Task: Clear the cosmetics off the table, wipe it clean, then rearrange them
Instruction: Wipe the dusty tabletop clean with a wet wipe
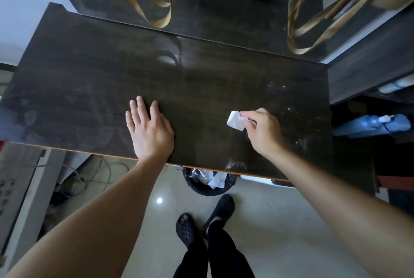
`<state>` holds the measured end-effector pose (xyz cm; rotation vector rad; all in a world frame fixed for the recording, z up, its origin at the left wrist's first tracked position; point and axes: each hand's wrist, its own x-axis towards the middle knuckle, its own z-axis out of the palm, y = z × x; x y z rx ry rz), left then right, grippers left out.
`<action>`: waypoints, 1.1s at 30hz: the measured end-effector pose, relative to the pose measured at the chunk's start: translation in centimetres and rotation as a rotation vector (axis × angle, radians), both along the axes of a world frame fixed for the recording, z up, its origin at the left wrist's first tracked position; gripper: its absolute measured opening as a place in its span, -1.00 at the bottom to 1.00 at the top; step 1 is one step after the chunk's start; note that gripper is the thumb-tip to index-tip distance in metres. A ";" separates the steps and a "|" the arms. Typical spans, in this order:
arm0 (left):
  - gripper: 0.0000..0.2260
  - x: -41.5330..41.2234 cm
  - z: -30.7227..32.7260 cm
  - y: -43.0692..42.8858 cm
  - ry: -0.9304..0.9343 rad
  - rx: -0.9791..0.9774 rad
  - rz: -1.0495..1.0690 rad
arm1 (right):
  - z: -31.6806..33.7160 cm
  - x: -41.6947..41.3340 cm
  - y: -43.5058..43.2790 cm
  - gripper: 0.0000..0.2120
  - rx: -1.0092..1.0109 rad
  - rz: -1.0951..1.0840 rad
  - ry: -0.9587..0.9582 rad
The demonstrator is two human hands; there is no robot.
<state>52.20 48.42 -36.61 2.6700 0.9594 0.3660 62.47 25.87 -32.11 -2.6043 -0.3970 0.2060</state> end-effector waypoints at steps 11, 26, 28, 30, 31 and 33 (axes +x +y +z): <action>-0.61 -1.3 0.3 1.7 0.080 -0.035 -0.147 | 2.0 -9.9 0.0 -0.75 0.207 0.376 0.176; -0.55 -3.2 0.8 3.1 -0.084 -0.026 -0.254 | -0.3 -12.1 1.1 -0.69 0.081 0.566 0.080; -0.57 -3.2 0.8 3.1 -0.082 -0.023 -0.253 | 0.5 -13.2 0.2 -0.67 0.102 0.627 0.178; -0.59 -3.3 0.8 3.1 -0.078 -0.021 -0.252 | 1.1 -10.8 1.9 -0.67 0.162 0.552 0.161; -0.59 -3.3 0.8 3.1 -0.074 -0.023 -0.251 | 1.1 -8.7 3.4 -0.67 0.177 0.481 0.108; -0.59 -3.3 0.8 3.1 -0.069 -0.027 -0.252 | 0.7 -4.5 6.2 -0.68 0.123 0.310 0.043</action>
